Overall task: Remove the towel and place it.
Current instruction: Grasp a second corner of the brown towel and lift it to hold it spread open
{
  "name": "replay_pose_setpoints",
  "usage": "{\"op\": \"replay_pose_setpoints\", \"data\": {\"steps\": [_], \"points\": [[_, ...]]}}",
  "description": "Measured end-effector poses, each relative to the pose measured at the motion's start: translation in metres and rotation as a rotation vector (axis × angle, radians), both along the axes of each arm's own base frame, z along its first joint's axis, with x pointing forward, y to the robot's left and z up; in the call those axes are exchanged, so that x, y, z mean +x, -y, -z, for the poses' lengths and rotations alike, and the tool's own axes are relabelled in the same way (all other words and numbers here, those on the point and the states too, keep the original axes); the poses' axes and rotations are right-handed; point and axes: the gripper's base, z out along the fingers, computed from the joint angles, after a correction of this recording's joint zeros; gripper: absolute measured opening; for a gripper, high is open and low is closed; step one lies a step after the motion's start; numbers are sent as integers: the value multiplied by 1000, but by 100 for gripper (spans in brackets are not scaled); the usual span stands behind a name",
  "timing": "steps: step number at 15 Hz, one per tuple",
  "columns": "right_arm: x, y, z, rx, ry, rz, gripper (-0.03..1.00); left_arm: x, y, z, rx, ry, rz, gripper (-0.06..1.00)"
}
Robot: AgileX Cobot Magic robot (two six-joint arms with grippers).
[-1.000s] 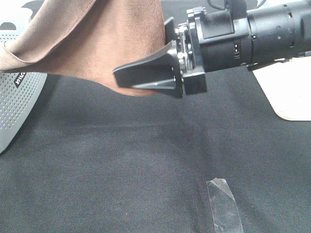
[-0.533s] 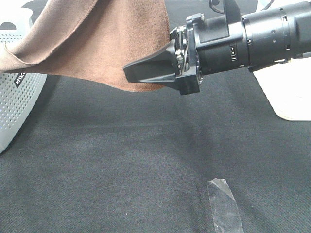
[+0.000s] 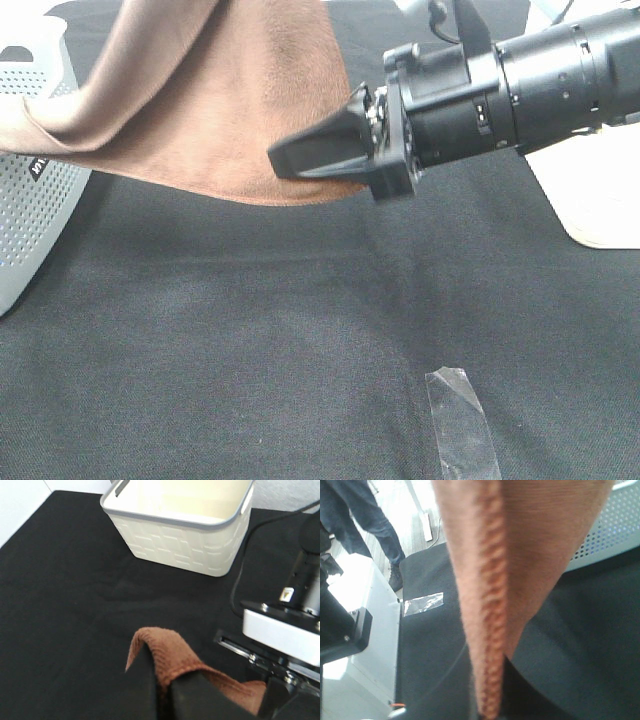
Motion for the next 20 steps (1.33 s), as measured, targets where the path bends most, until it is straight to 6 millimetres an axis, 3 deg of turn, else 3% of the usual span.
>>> {"op": "replay_pose_setpoints", "data": {"steps": [3,5,6,9,10,15,20], "points": [[1,1,-6,-7,-60,46,1,-1,-1,2,20,-19,5,0],[2,4,-27,-53,-99,94,1,-1,-1,2,26,-19,3,0],[5,7,-46,-133,-141,136,1,0,-2,2,38,-5,-9,0],[9,15,-69,-328,-196,175,1,7,-2,6,62,21,-34,0],[13,22,-85,-444,-172,210,1,15,2,10,57,29,-42,0],[41,48,-172,-647,265,437,1,50,13,8,-37,261,-135,0],[77,54,-221,-662,506,669,1,74,16,13,18,459,-198,0]]}}
